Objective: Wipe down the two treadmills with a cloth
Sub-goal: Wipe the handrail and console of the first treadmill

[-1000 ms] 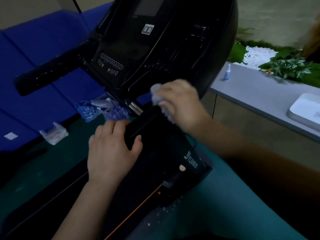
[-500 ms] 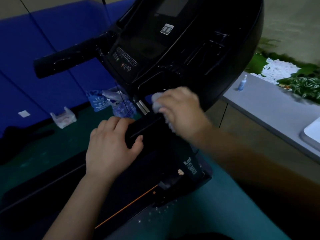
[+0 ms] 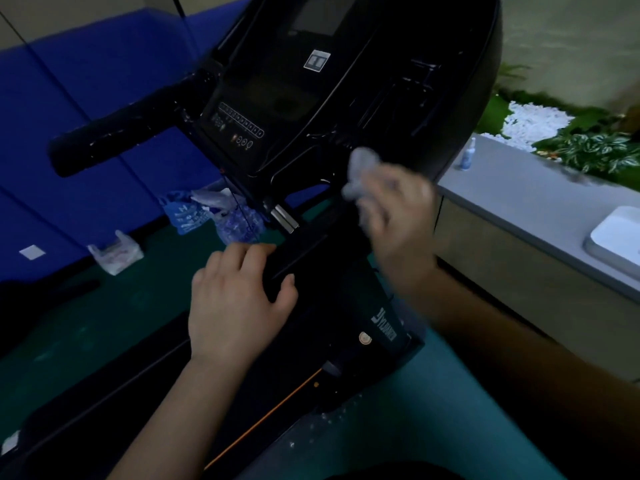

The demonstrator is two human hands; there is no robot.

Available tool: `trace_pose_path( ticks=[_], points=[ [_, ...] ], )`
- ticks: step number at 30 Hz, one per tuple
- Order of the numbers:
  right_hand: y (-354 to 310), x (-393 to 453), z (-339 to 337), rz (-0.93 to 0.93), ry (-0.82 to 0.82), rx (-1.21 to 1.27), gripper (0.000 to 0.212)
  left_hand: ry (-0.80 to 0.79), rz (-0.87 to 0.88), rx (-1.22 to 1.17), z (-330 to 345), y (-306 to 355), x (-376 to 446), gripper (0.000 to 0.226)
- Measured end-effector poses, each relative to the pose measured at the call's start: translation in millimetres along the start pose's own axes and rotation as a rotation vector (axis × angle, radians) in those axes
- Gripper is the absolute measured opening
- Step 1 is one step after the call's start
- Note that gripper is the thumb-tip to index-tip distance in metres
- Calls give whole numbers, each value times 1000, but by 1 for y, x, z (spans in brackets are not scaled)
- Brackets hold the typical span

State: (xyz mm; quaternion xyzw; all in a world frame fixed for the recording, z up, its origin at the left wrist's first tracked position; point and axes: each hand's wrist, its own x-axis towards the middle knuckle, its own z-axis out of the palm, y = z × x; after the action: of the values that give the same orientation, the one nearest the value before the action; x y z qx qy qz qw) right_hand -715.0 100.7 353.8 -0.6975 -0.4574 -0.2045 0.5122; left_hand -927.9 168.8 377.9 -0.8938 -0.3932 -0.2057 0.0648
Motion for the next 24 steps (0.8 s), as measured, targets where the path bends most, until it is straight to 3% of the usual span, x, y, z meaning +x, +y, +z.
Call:
trace_pose_path(
  ticks=[3,6,12,17,24],
  points=[
    [-47,-54,24,12,-41,83,43,-1,10,20,1,0,0,49],
    [-32,-55,25,157,13,191,42,-7,15,27,0,-1,0,50],
    [7,-9,33,663,402,256,40,-16,20,39,1,0,1,51],
    [-50,-54,50,651,317,379,46,-17,10,31,1,1,2,52],
    [31,7,15,790,345,310,34,-20,14,29,1,1,2,50]
  ],
)
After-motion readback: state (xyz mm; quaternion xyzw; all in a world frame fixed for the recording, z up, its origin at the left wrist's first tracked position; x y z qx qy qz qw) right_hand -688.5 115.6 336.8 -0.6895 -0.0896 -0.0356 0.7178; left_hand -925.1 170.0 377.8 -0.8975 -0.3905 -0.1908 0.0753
